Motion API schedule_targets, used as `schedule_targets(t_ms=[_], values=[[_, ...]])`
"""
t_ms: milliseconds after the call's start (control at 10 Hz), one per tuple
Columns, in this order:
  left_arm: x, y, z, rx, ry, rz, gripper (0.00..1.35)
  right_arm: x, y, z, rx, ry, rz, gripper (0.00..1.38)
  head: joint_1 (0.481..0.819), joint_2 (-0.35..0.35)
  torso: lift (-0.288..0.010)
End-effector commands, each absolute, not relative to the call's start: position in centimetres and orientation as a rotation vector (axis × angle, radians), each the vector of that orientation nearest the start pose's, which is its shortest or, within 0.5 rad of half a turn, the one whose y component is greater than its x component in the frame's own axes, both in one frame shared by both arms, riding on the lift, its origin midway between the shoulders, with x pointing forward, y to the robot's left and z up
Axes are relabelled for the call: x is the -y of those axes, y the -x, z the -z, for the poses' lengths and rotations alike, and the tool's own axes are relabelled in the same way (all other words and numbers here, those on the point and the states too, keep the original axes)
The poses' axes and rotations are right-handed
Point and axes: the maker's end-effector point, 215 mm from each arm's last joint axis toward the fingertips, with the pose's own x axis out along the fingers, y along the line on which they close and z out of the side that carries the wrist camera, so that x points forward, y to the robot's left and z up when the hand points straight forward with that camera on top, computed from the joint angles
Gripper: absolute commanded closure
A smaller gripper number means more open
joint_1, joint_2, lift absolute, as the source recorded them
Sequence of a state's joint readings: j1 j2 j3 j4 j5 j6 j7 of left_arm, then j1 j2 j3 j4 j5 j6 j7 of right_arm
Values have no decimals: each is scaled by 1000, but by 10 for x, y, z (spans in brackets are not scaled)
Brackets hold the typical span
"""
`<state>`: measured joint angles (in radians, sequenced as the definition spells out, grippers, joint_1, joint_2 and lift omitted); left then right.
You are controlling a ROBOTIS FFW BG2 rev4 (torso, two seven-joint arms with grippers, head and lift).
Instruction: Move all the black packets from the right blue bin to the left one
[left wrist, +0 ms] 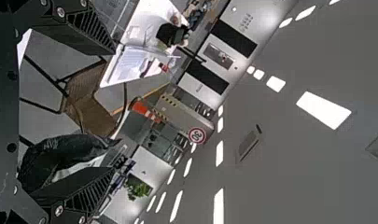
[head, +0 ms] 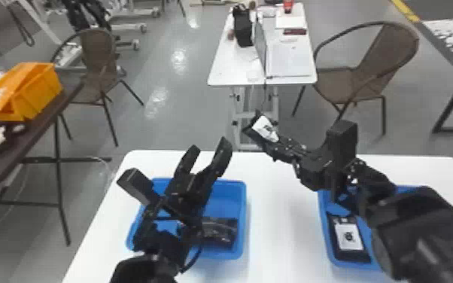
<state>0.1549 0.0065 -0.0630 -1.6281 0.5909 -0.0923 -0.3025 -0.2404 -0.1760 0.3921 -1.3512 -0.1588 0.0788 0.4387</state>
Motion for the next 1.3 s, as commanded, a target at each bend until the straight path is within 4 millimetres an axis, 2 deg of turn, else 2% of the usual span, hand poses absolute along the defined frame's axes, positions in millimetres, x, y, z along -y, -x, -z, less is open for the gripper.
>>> schedule_targets(t_ms=[0, 200, 300, 500, 800, 1100, 1200], values=[[-139, -539, 340, 45, 603, 323, 148, -6, -577, 382, -148, 55, -803, 1242, 695, 137, 0], [-129, -543, 340, 27, 604, 344, 147, -50, -560, 380, -151, 42, -894, 1242, 695, 148, 0], [-122, -544, 339, 25, 605, 359, 148, -61, -555, 380, -154, 48, -925, 1242, 695, 166, 0], [-116, -545, 339, 21, 608, 369, 148, -70, -550, 380, -156, 49, -950, 1242, 695, 180, 0], [-114, -543, 353, -20, 624, 371, 147, -80, -549, 376, -153, 51, -973, 1242, 695, 186, 0], [-134, -542, 361, -8, 590, 320, 148, -88, -544, 370, -142, 58, -1000, 1242, 695, 206, 0], [-136, -542, 360, -2, 578, 310, 197, -87, -544, 370, -143, 56, -1002, 1242, 695, 212, 0]])
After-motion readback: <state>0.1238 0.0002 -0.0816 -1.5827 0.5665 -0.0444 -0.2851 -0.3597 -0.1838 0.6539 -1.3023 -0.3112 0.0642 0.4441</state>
